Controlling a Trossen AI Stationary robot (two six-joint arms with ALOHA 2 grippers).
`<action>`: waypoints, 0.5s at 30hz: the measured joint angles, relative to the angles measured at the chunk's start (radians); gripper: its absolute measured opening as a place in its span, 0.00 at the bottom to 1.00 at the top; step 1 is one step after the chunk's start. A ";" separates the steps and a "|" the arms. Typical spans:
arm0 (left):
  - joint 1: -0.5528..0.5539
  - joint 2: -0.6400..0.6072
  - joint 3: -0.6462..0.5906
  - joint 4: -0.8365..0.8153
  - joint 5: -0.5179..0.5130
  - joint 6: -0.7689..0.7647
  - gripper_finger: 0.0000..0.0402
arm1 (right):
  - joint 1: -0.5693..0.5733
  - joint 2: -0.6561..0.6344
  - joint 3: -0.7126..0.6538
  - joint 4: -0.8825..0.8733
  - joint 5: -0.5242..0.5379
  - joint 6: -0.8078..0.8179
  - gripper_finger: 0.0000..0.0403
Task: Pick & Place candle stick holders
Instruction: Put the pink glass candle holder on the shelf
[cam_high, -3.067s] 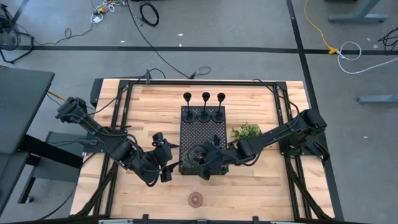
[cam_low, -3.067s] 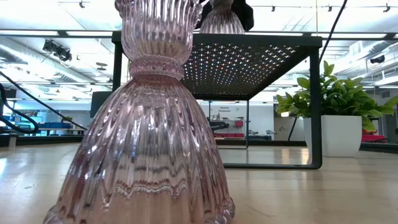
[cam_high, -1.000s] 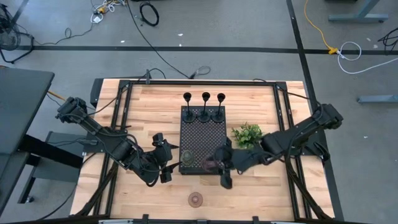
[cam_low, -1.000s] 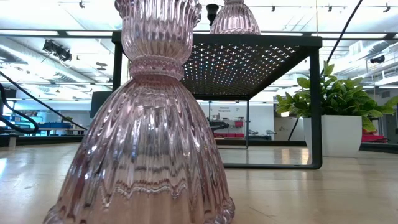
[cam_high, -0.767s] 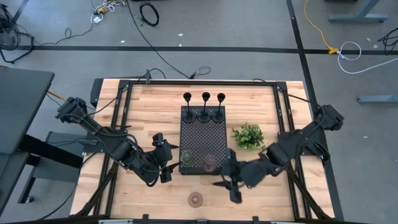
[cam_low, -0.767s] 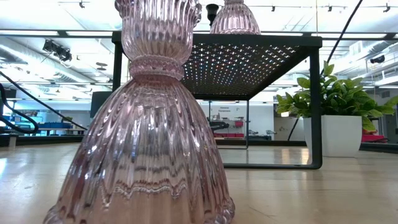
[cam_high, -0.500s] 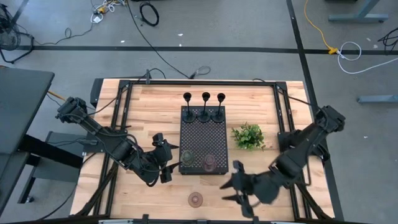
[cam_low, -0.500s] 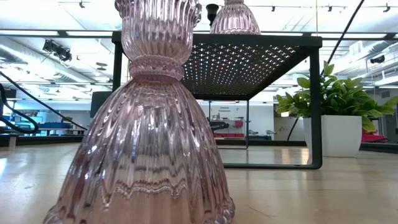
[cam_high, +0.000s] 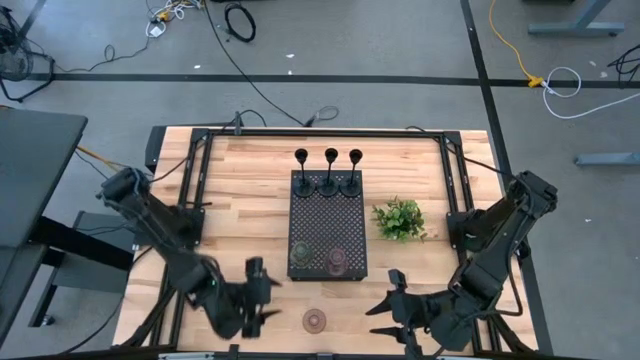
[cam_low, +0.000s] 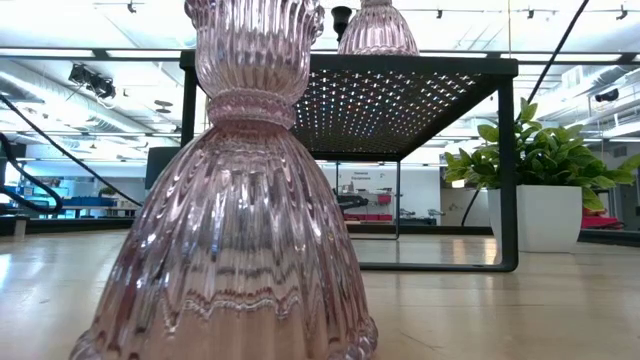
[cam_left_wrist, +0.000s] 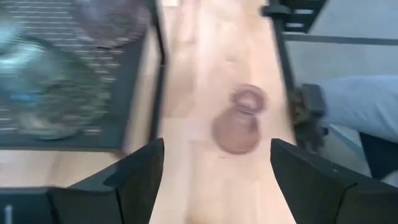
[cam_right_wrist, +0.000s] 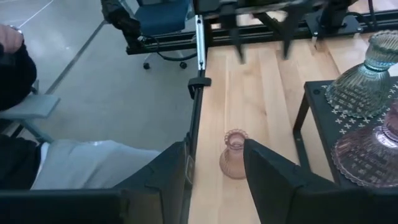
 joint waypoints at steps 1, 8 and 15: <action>-0.016 0.019 0.000 0.022 -0.005 0.003 0.74 | 0.000 0.000 0.000 -0.003 0.000 0.000 0.40; -0.076 0.164 0.000 0.195 -0.019 0.023 0.74 | 0.000 0.000 0.000 -0.004 0.000 0.000 0.40; -0.079 0.278 0.000 0.351 -0.009 0.047 0.74 | 0.000 0.000 0.000 -0.003 0.000 0.000 0.40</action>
